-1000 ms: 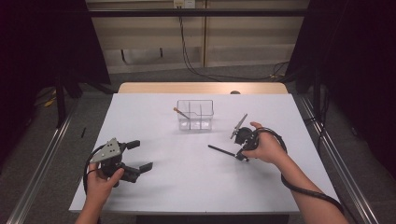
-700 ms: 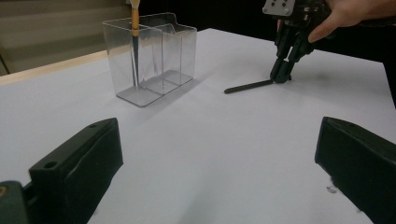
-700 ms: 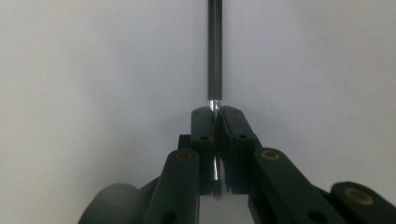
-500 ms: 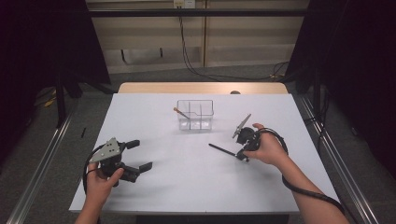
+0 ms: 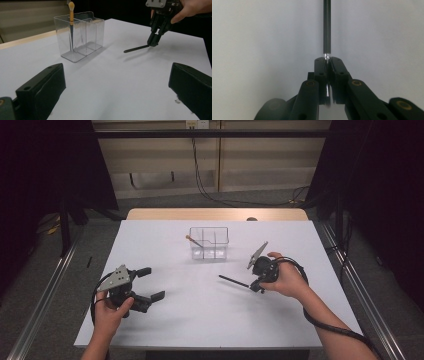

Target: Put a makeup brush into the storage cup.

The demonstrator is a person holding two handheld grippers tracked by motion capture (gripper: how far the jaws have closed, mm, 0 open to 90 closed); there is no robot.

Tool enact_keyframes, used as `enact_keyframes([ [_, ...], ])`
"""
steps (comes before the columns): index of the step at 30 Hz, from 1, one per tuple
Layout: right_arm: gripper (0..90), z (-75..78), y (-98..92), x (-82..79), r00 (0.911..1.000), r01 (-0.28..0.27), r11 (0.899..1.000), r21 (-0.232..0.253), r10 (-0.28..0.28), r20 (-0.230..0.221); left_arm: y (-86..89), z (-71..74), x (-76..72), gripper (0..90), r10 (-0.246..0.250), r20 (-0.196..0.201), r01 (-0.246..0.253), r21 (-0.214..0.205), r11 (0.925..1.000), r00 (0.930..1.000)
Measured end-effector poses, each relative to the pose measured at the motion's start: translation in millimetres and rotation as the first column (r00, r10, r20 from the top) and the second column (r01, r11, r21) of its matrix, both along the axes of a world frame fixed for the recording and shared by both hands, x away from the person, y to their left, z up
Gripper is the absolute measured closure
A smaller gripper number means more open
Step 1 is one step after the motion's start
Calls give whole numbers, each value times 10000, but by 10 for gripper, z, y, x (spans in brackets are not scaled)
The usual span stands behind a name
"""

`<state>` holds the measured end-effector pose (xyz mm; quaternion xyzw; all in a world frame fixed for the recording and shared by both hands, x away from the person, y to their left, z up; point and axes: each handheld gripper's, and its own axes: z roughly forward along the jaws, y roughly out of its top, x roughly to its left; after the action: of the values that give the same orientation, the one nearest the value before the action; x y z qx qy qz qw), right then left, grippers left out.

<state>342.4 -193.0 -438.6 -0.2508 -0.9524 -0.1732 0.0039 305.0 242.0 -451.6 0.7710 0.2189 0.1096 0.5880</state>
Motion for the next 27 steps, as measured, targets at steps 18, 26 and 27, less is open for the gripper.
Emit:
enact_keyframes([
  [18,848,158,286,-120,9921,-1235,9921,211,1229,260,-156,90,59,7,-276,-59,275,-143,9995,9996],
  [26,847,239,390,-203,9849,-1704,9851,224,1696,361,-290,126,105,7,-571,-195,569,-115,9983,9982],
  [27,848,239,395,-202,9825,-1822,9829,277,1809,439,-308,127,105,8,-600,-237,596,-166,9981,9979],
])
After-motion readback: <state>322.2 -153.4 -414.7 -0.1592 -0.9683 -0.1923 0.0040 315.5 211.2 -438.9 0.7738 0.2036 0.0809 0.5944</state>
